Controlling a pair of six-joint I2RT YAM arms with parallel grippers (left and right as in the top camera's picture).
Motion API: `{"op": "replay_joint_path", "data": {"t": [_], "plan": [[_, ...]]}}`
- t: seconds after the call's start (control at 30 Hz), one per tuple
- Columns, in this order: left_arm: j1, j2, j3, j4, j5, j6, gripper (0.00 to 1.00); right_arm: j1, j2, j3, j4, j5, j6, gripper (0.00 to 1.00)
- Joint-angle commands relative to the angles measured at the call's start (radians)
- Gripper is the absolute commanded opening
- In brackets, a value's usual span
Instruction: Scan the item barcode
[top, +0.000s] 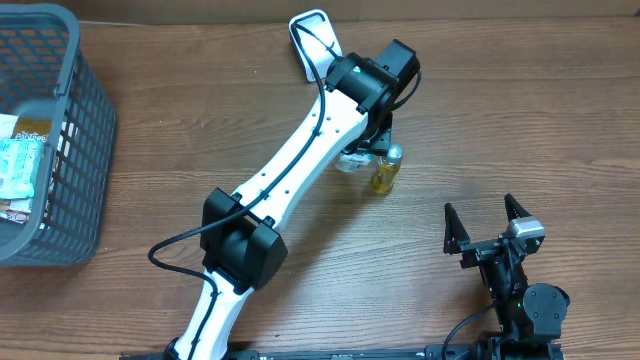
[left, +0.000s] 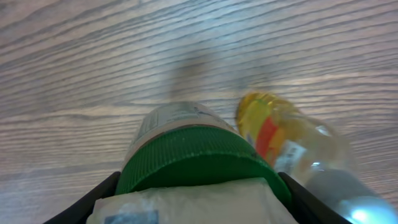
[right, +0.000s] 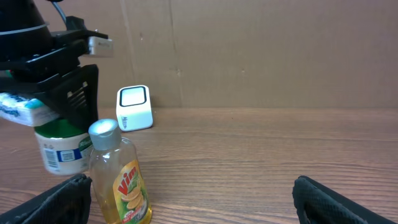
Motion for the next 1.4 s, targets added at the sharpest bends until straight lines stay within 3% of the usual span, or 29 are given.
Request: {"op": "replay_joint_path", "data": {"t": [0.0,0.23,0.73,1.37], "plan": [[0.036,0.002,-0.002,-0.016,-0.024,-0.001,0.42,-0.003,-0.007,-0.011,0.006,-0.005,0.003,1.0],[0.099,0.002,-0.002,-0.053,0.003,0.027,0.42,-0.003,-0.007,-0.011,0.006,-0.005,0.003,1.0],[0.108,0.002,-0.018,-0.043,0.0,0.032,0.43,-0.003,-0.007,-0.011,0.006,-0.005,0.003,1.0],[0.107,0.002,-0.309,0.158,0.055,0.017,0.44,-0.003,-0.007,-0.011,0.006,-0.005,0.003,1.0]]}}
